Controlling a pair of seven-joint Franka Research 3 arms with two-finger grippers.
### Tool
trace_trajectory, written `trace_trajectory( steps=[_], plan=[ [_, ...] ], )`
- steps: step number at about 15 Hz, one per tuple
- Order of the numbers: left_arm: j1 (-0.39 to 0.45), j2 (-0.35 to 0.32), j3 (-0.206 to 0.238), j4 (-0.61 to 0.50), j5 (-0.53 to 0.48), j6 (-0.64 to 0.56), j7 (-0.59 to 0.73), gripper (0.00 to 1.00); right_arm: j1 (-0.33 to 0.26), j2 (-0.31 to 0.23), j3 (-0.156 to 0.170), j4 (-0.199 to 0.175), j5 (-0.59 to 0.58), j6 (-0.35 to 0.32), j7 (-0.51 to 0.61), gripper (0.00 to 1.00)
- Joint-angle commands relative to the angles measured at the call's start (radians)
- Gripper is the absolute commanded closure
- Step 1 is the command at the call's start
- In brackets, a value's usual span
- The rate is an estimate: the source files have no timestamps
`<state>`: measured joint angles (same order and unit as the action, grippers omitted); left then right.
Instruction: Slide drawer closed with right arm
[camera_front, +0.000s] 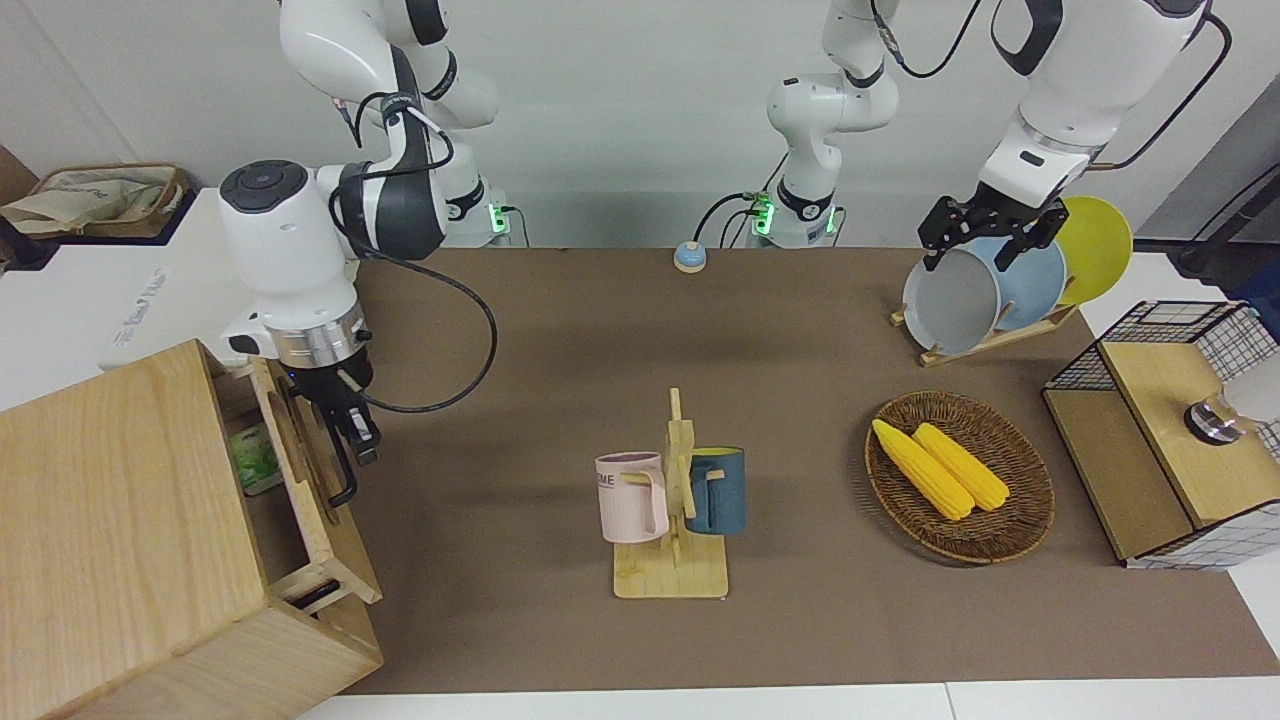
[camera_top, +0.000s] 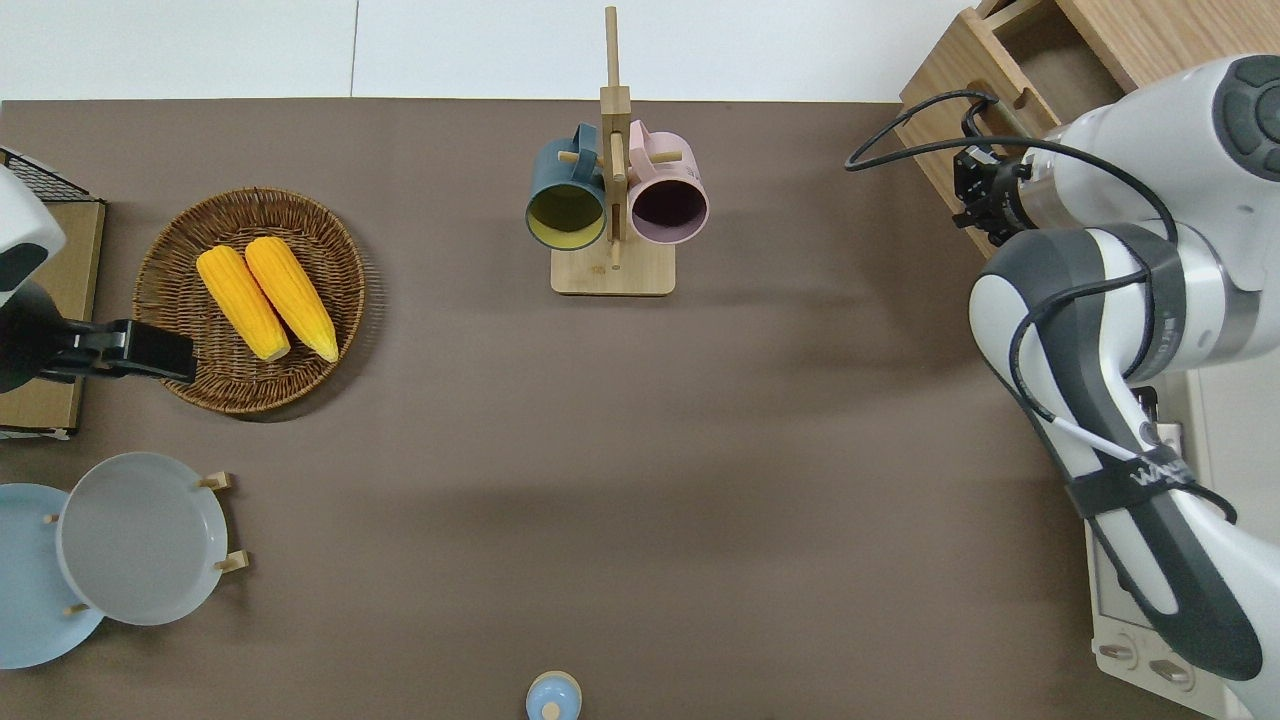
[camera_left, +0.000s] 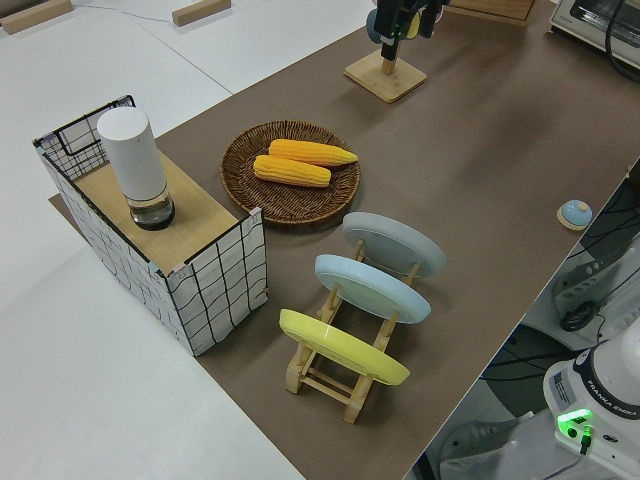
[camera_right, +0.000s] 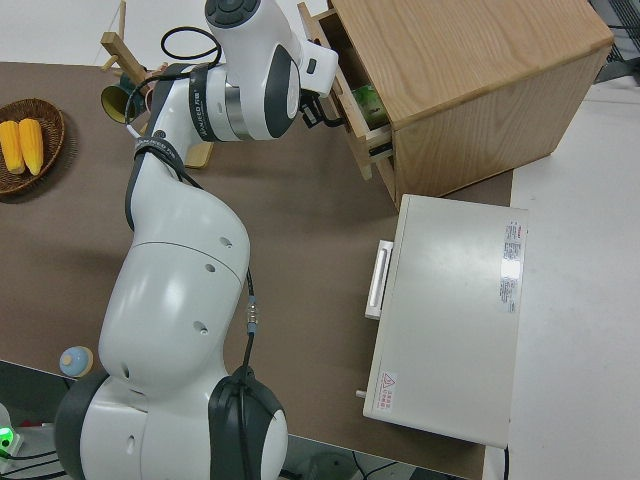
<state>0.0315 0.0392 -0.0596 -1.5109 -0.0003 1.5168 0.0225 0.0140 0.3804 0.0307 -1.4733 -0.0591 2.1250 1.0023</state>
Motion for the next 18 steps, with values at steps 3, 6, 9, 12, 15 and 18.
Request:
trace_trajectory(
  steps=[3,6,9,12,15,18],
  plan=[
    [0.004,0.011,-0.006,0.024,0.017,-0.020,0.010,0.01,-0.066,0.029,0.021,0.025,0.039,0.038,-0.116,1.000],
    [0.004,0.011,-0.006,0.026,0.017,-0.020,0.010,0.01,-0.101,0.034,0.058,0.025,0.039,0.050,-0.139,1.000],
    [0.004,0.011,-0.006,0.024,0.017,-0.020,0.010,0.01,-0.135,0.035,0.075,0.034,0.039,0.050,-0.174,1.000],
    [0.004,0.011,-0.006,0.026,0.017,-0.020,0.010,0.01,-0.144,0.038,0.077,0.039,0.039,0.050,-0.191,1.000],
    [0.004,0.011,-0.006,0.026,0.017,-0.020,0.010,0.01,-0.147,0.043,0.077,0.050,0.039,0.052,-0.195,1.000],
    [0.004,0.011,-0.006,0.026,0.017,-0.020,0.010,0.01,-0.181,0.046,0.110,0.053,0.038,0.052,-0.203,1.000]
  ],
)
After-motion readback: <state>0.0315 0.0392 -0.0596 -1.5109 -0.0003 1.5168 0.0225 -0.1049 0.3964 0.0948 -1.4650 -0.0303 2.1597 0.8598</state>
